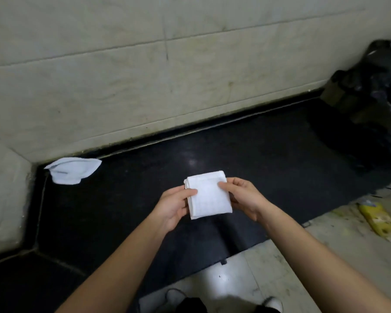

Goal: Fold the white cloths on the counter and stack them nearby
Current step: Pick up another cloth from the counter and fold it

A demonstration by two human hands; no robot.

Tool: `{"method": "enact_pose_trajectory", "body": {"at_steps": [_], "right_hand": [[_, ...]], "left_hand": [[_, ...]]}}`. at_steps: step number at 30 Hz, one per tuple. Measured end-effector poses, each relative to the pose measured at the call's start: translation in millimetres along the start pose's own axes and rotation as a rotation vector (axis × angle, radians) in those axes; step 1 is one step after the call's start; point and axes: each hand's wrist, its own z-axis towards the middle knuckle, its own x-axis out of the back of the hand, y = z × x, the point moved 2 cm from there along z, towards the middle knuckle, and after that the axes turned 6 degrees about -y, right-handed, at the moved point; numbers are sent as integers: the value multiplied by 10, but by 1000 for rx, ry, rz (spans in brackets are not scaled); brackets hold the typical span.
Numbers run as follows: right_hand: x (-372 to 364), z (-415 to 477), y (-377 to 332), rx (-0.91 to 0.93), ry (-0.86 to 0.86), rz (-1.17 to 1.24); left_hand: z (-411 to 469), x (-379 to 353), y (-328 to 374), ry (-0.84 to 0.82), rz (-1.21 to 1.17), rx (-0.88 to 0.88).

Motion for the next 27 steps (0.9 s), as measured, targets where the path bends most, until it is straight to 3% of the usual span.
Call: {"method": "enact_pose_trajectory", "body": {"at_steps": [8, 16, 27], "right_hand": [[1808, -1022, -111, 247, 124, 72], [3787, -2181, -233, 412, 323, 106], [5697, -2638, -460, 468, 533, 80]], "left_hand": [[4, -2099, -90, -67, 170, -134], [94, -4355, -496, -239, 220, -223], [687, -6367, -747, -382, 339, -248]]}}
